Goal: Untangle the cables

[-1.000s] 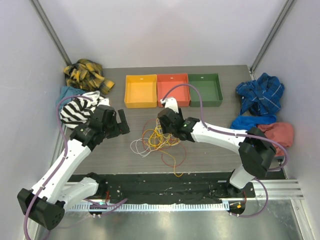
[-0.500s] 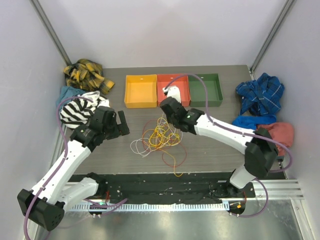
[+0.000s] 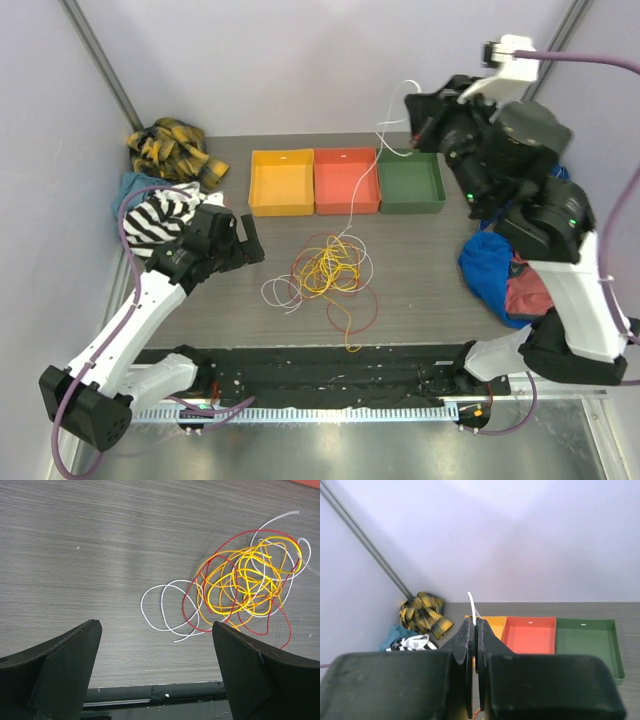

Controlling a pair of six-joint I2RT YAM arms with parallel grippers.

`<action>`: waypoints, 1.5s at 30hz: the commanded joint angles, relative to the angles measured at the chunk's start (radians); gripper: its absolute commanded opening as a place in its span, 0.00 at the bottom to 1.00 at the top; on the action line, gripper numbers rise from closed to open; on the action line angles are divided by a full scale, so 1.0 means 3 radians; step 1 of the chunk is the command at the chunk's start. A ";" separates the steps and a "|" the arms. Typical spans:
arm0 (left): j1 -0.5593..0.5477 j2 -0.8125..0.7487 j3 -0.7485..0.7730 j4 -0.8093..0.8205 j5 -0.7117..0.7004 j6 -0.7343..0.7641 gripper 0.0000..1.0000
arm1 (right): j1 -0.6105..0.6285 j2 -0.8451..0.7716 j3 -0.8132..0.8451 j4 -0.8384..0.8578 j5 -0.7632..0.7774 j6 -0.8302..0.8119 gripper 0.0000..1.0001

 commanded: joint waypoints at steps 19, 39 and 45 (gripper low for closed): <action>-0.0563 0.0433 0.0175 0.1700 0.0540 0.0118 1.00 | 0.0025 -0.0183 -0.0183 0.0061 0.0240 0.0089 0.01; -0.1294 0.1756 -0.0091 0.4121 -0.0057 0.1274 1.00 | 0.0015 -0.0454 -0.0730 0.0133 0.0143 0.0196 0.01; -0.1223 0.2079 0.0139 0.4101 -0.0171 0.1304 0.84 | 0.0020 -0.0622 -0.0868 0.0102 0.0183 0.0191 0.01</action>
